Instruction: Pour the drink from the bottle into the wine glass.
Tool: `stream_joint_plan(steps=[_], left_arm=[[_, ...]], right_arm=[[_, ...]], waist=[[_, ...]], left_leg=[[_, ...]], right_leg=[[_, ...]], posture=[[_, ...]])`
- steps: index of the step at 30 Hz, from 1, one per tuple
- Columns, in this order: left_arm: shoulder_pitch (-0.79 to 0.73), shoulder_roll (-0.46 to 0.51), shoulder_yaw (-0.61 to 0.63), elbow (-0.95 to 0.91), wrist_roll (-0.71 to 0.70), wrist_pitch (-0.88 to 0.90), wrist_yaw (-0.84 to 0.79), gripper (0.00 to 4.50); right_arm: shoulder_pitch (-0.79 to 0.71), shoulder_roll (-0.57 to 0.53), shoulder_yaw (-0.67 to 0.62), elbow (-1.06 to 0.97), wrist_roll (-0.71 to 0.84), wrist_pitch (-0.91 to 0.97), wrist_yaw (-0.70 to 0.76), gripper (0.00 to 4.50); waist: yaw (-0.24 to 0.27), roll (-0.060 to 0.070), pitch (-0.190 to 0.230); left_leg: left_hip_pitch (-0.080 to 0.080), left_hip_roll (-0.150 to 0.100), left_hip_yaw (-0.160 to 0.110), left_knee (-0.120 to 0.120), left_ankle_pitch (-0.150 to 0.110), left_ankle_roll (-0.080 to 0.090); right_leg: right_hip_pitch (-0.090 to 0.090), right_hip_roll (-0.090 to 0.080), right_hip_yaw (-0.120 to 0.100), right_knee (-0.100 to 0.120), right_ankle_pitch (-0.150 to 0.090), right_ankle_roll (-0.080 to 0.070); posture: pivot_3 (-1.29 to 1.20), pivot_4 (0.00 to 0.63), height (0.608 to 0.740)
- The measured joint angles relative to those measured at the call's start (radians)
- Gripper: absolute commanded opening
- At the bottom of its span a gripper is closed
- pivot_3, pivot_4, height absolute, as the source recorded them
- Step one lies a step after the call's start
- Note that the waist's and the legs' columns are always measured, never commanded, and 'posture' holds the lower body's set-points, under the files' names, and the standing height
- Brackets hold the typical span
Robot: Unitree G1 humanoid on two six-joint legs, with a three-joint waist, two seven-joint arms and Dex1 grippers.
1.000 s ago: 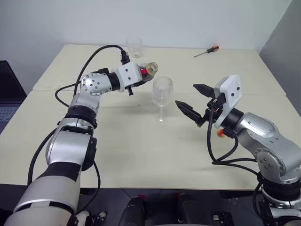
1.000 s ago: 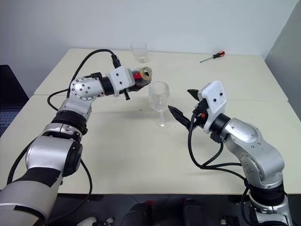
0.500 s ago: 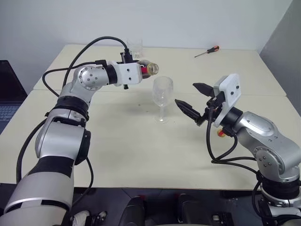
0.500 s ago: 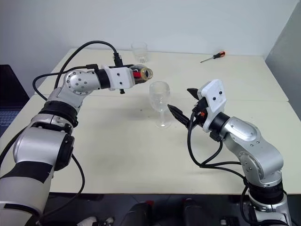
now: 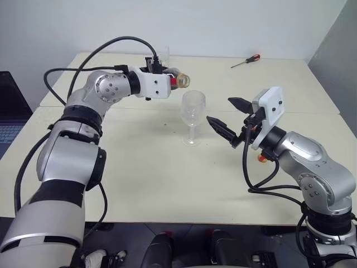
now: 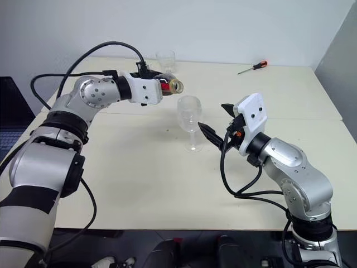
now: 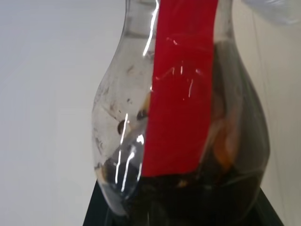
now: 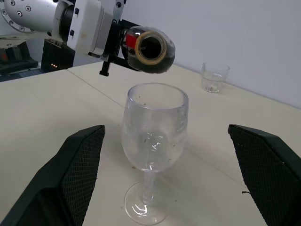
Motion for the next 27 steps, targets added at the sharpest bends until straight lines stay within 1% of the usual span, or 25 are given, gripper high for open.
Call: stream_joint_plan(steps=[12, 27], left_arm=[[-0.026, 0.011, -0.057, 0.027, 0.084, -0.028, 0.09, 1.16], [-0.062, 0.018, -0.095, 0.031, 0.128, -0.065, 0.119, 1.16]], right_arm=[[0.0, 0.006, 0.005, 0.006, -0.002, -0.006, 0.0, 4.5], [0.0, 0.021, 0.006, 0.024, -0.024, -0.014, 0.0, 4.5]], waist=[[0.0, 0.0, 0.0], [0.0, 0.0, 0.0]], left_leg=[[0.0, 0.0, 0.0, 0.0, 0.0, 0.0], [0.0, 0.0, 0.0, 0.0, 0.0, 0.0]], right_leg=[[0.0, 0.0, 0.0, 0.0, 0.0, 0.0], [0.0, 0.0, 0.0, 0.0, 0.0, 0.0]], posture=[[0.0, 0.15, 0.74], [0.0, 0.15, 0.74]])
